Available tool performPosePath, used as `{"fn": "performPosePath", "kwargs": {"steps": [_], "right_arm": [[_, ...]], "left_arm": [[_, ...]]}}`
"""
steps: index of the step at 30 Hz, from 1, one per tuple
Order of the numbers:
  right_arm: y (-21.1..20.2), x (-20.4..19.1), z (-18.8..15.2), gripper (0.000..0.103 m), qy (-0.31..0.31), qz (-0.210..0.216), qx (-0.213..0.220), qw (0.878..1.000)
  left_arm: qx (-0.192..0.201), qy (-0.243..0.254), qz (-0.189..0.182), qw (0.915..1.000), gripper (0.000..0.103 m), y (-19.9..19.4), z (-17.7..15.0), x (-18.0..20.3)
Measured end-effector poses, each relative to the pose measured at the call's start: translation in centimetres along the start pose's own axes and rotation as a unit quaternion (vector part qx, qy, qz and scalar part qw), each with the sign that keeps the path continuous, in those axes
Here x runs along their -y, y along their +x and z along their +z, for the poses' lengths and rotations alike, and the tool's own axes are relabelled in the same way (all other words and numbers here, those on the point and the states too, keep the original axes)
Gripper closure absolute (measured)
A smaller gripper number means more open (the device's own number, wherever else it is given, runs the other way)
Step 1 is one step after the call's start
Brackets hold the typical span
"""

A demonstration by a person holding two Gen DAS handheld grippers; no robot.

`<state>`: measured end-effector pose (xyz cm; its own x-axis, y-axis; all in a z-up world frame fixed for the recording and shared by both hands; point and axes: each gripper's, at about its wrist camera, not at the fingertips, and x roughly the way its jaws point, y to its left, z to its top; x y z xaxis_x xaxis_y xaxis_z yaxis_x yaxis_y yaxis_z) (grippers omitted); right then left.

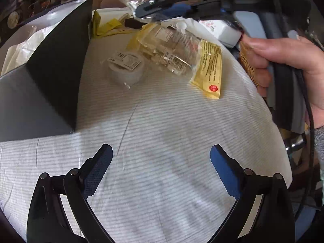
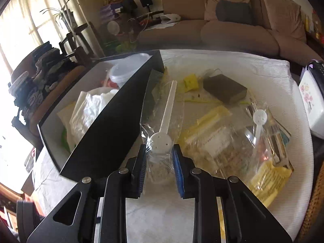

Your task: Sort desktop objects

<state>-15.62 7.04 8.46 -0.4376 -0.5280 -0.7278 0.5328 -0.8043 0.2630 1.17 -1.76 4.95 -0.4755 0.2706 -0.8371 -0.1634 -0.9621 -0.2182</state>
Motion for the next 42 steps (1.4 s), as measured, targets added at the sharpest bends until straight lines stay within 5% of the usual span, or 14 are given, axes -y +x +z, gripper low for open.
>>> {"fn": "performPosePath", "kwargs": {"steps": [2, 3, 4, 8, 14, 21, 30, 42], "right_arm": [[1.6, 0.6, 0.7, 0.050, 0.012, 0.005, -0.005, 1.000], [2.0, 0.9, 0.7, 0.022, 0.015, -0.001, -0.005, 1.000], [1.8, 1.3, 0.4, 0.013, 0.021, -0.004, 0.001, 1.000], [-1.6, 3.7, -2.2, 0.012, 0.057, 0.000, 0.021, 0.998], [-8.0, 7.6, -8.7, 0.000, 0.090, -0.102, 0.030, 0.990], [-7.2, 9.3, -14.4, 0.000, 0.093, -0.157, -0.015, 0.983], [-5.4, 10.0, -16.1, 0.000, 0.086, -0.198, -0.027, 0.976], [-4.3, 10.1, -15.8, 0.000, 0.079, -0.234, -0.010, 0.969]], "left_arm": [[0.003, -0.008, 0.002, 1.0000, 0.006, 0.6, 0.9, -0.2], [0.001, -0.014, 0.002, 0.9999, 0.006, 1.0, 1.4, -0.4], [0.000, -0.020, 0.000, 0.9998, 0.005, 1.3, 1.7, -0.6], [-0.001, -0.022, 0.007, 0.9997, 0.005, 1.9, 2.3, -0.8], [0.019, -0.031, 0.038, 0.9986, 0.000, 2.3, 2.7, -0.2], [0.020, -0.011, 0.080, 0.9965, 0.000, 4.4, 4.2, 1.7], [-0.002, -0.024, 0.132, 0.9909, 0.000, 7.4, 4.0, 1.2], [0.044, -0.038, 0.149, 0.9872, 0.000, 7.6, 3.6, 0.9]]}}
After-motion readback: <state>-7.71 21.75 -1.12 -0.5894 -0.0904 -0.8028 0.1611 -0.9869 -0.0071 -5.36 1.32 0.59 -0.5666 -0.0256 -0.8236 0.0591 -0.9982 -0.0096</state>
